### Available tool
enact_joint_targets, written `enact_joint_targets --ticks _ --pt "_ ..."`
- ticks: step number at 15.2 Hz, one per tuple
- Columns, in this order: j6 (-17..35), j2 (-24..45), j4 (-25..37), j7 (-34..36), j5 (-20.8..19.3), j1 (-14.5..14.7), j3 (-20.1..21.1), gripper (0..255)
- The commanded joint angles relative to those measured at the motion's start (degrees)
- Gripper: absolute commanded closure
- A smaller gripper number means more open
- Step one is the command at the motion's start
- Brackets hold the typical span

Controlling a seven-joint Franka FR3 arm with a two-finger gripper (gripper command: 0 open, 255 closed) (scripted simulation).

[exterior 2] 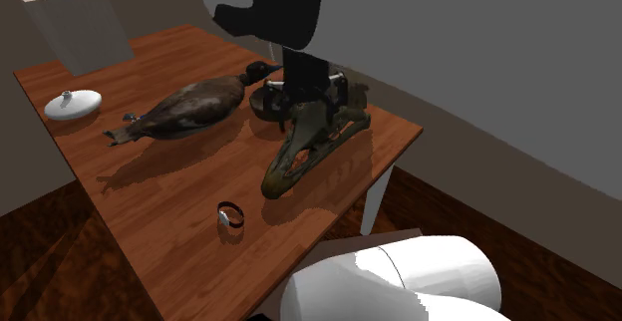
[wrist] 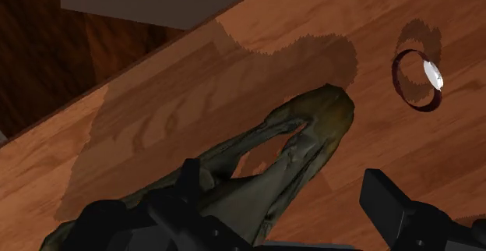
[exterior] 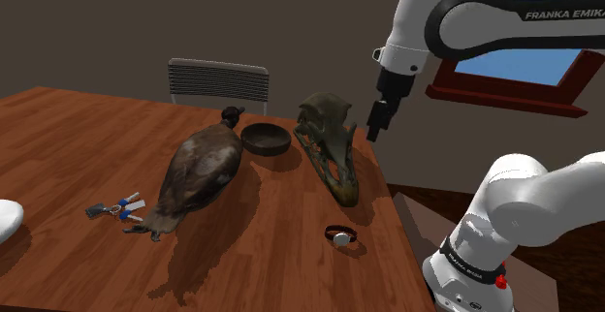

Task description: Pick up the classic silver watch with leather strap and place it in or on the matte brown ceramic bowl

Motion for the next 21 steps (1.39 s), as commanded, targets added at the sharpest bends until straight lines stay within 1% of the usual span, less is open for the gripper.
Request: enact_joint_targets --ticks 1,8,14,18,21 --pt "2.3 0.0 -1.7 0.9 1.2 1.8 2.4 0" --pt "11.7 2.6 -6.3 4.5 4.9 8.2 11.3 0" --pt "20.6 8.1 -8.2 8.1 7.2 12.8 19.6 0" --pt "26.6 13.2 -8.3 11.1 7.3 14.7 25.5 0" --pt "29.6 15.0 -9.5 11.4 7.2 14.3 26.2 0"
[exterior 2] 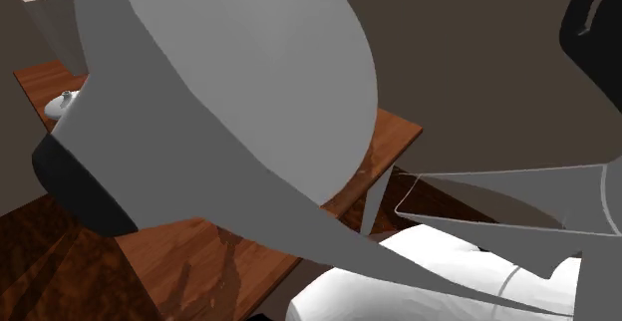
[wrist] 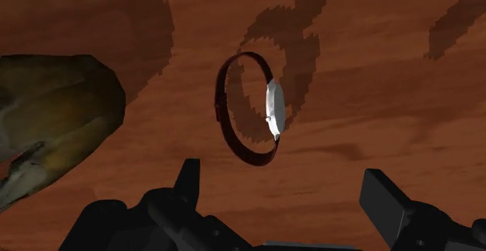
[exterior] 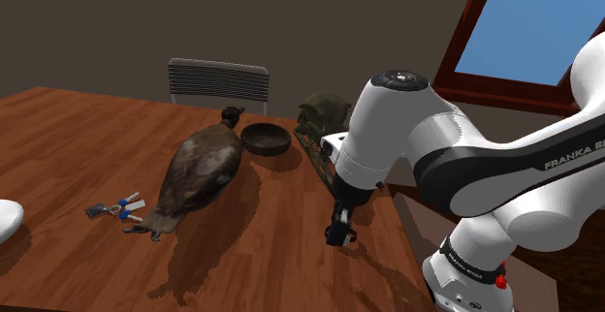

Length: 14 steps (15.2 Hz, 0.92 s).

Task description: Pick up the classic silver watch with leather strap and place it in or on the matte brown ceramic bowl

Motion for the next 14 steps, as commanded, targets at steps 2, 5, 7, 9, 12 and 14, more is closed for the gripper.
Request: enact_joint_targets --ticks 2,5,7,9,12,14 --pt "3.3 2.2 -1.1 0.4 -0.2 -0.5 1.0 0" --pt "6.0 4.0 -2.0 0.8 -0.5 -1.0 1.7 0" --pt "6.0 4.0 -2.0 0.8 -0.5 -1.0 1.7 0" --pt "6.0 4.0 -2.0 0.8 -0.5 -1.0 1.7 0" --pt "6.0 4.0 -2.0 0.8 -0.5 -1.0 1.7 0" --pt "6.0 4.0 -2.0 0.8 -0.5 -1.0 1.7 255"
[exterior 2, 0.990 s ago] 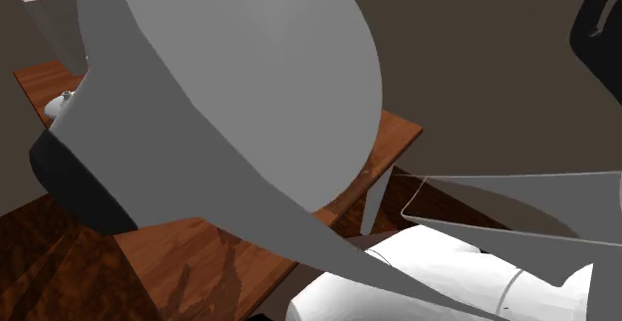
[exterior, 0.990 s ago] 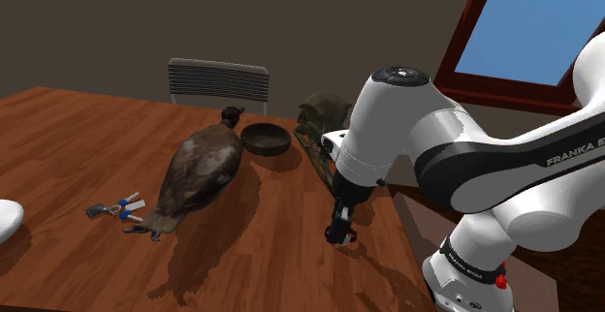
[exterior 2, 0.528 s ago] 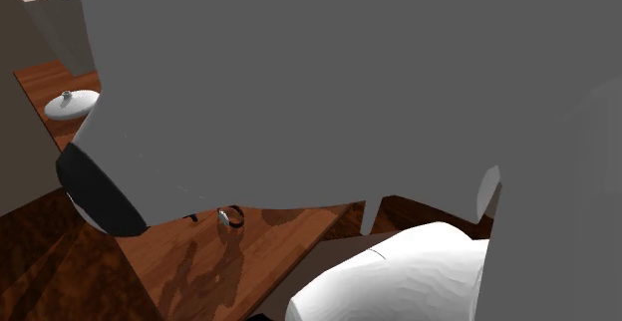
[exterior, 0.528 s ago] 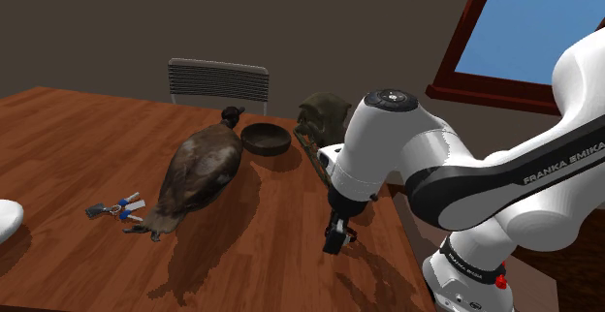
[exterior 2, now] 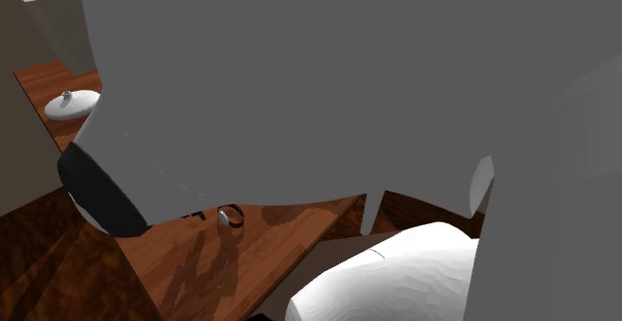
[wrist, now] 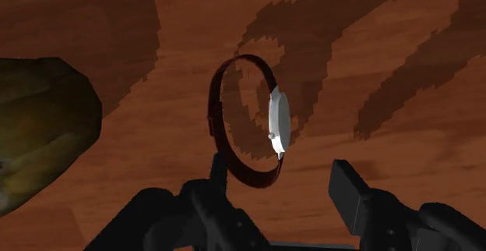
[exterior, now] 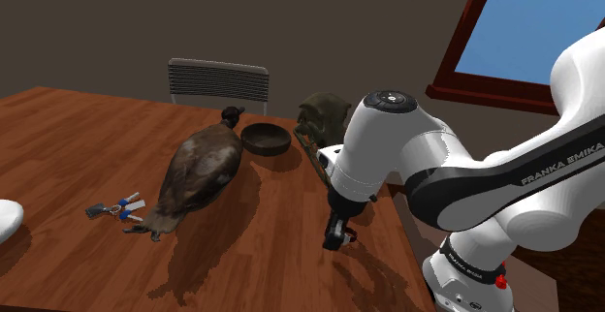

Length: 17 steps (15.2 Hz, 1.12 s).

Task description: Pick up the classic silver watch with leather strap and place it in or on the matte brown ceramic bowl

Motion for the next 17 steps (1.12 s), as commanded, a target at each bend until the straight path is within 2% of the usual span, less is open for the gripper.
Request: enact_joint_targets --ticks 1,9,17 --pt "0.0 0.0 0.0 0.0 0.0 0.0 0.0 255" --pt "0.0 0.0 0.0 0.0 0.0 0.0 0.0 255" --pt "-8.0 -4.8 3.3 -1.4 0.3 0.9 -2.3 255"
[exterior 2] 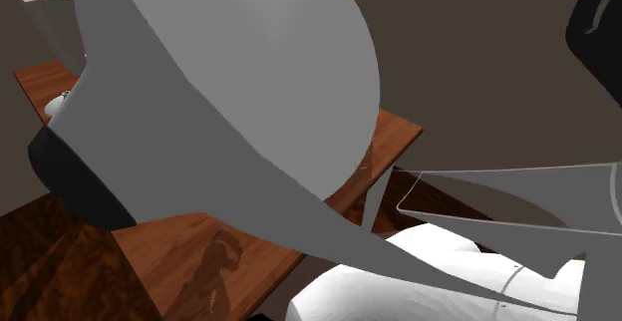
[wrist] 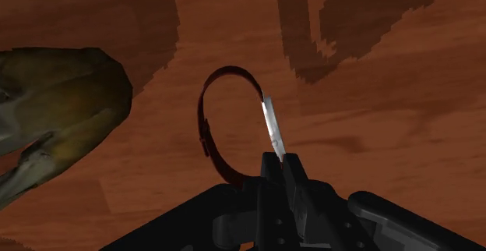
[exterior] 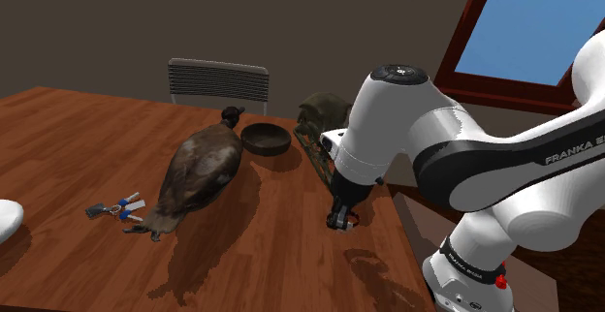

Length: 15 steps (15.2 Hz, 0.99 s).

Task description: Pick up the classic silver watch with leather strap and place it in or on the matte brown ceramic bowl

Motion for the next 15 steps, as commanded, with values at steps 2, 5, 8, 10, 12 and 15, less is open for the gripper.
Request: enact_joint_targets --ticks 2,5,8,10,12,15 --pt "-2.8 -1.4 1.4 -0.4 -0.1 0.2 -0.8 255" --pt "-5.6 -2.7 2.9 -0.7 -0.2 0.3 -1.5 255" --pt "-8.3 -3.8 4.5 -1.0 -0.4 0.3 -2.2 255" --pt "-10.0 -4.4 5.6 -1.2 -0.6 0.3 -2.6 255" --pt "-11.8 -5.0 6.8 -1.3 -0.7 0.3 -3.1 255" --pt "-14.3 -5.7 8.7 -1.5 -1.0 0.3 -3.7 255"
